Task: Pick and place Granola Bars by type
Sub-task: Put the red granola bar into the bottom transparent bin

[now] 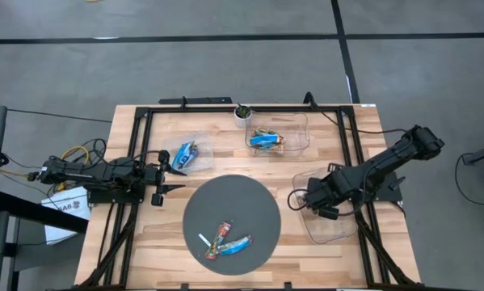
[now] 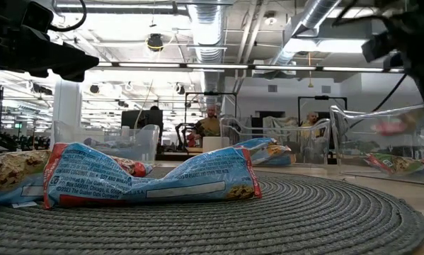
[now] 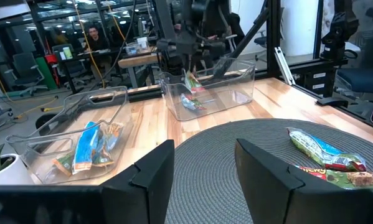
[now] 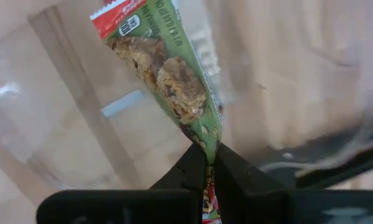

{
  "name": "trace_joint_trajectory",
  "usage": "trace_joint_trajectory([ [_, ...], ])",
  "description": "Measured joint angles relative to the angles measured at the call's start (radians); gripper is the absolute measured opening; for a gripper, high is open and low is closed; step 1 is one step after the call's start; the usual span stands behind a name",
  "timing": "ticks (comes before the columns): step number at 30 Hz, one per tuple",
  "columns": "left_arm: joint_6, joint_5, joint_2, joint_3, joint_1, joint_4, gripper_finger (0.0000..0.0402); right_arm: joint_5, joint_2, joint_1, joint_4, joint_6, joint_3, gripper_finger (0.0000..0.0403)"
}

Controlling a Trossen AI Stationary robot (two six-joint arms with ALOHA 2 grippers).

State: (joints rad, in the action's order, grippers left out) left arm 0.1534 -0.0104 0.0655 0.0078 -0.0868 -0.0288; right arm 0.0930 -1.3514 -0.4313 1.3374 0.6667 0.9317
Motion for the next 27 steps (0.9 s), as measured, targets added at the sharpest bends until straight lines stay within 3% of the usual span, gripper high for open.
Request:
trace_joint_trajectory([
  [19,0.0,0.0,0.0,0.0,0.0,0.0,0.0163,-0.016,0.0,0.035,-0.381,-0.106,-0.188,0.0019],
  [27,0.0,0.0,0.0,0.0,0.0,0.0,0.0163,-0.01,-0.001,0.041,-0.406,-0.118,-0.202,0.0067],
])
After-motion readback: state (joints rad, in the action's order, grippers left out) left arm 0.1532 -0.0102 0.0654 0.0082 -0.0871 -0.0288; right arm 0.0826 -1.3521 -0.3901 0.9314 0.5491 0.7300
